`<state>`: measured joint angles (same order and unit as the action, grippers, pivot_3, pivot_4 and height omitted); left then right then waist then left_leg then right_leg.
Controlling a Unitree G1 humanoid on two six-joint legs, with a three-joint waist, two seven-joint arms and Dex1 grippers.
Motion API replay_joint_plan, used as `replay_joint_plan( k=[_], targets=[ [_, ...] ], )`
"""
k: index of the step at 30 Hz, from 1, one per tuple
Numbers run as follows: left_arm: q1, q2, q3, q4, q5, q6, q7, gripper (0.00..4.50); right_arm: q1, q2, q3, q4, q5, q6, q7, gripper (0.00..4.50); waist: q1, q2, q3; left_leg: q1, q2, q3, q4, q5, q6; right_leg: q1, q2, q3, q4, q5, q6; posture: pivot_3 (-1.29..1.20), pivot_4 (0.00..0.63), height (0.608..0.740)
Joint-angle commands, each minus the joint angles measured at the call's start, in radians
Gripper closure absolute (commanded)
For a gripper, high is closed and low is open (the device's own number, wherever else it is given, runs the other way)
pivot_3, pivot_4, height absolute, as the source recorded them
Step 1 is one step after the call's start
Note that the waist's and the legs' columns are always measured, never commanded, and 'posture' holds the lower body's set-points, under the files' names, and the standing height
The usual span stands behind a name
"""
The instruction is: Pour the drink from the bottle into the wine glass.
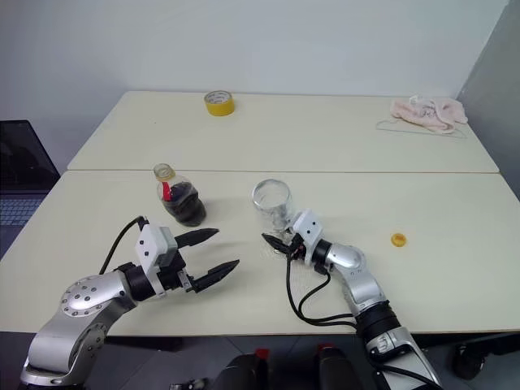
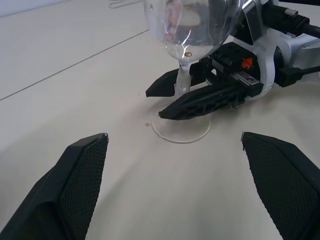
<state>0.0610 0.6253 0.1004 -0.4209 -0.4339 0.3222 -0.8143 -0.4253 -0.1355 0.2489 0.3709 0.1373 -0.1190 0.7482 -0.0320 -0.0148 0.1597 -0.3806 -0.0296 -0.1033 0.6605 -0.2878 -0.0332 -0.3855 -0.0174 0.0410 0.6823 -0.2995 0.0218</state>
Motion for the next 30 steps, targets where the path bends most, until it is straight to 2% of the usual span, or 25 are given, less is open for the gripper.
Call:
replay_joint_plan(
  k=[1,4,9,21,26,30],
  targets=[
    [-0.014,-0.003,0.008,-0.013,0.001,-0.013,0.011,0.0,-0.009,0.001,-0.021,-0.039,0.012,-0.009,0.005,1.0,0.0,0.0,0.0,0.0,0.0,0.0,0.0,0.0,0.0,0.0,0.0,0.0,0.0,0.0,0.0,0.0,0.15,0.74],
    [-0.019,-0.005,0.007,-0.016,0.005,-0.01,0.022,0.0,-0.004,-0.005,-0.027,-0.059,0.017,0.001,0.002,0.03,0.0,0.0,0.0,0.0,0.0,0.0,0.0,0.0,0.0,0.0,0.0,0.0,0.0,0.0,0.0,0.0,0.15,0.74],
    [-0.021,-0.012,0.008,-0.027,0.003,0.003,0.051,0.0,0.057,-0.058,-0.041,-0.168,0.025,0.043,0.01,0.03,0.002,0.0,0.0,0.0,0.0,0.0,0.0,0.0,0.0,0.0,0.0,0.0,0.0,0.0,0.0,0.0,0.15,0.74],
    [0.002,-0.038,0.021,-0.029,0.008,0.009,0.099,0.0,0.268,-0.264,-0.079,-0.603,0.129,0.241,0.077,0.03,0.002,0.0,0.0,-0.001,0.0,-0.001,0.0,0.0,0.0,0.001,0.0,0.0,-0.001,0.0,0.0,0.0,0.15,0.74],
    [0.073,-0.109,0.056,-0.041,0.074,-0.051,0.22,0.0,0.332,-0.378,-0.132,-0.845,0.264,0.423,0.093,0.03,0.003,0.0,0.0,-0.001,0.0,-0.001,0.0,0.0,0.0,0.001,0.0,0.0,-0.001,0.0,0.0,0.0,0.15,0.74],
    [0.122,-0.211,0.125,-0.042,0.126,-0.081,0.387,0.0,0.36,-0.453,-0.169,-0.966,0.358,0.542,0.09,0.03,0.006,-0.001,0.0,-0.001,0.0,-0.001,0.0,0.0,0.001,0.002,0.0,-0.001,-0.002,0.0,0.0,0.0,0.15,0.74]
  ],
)
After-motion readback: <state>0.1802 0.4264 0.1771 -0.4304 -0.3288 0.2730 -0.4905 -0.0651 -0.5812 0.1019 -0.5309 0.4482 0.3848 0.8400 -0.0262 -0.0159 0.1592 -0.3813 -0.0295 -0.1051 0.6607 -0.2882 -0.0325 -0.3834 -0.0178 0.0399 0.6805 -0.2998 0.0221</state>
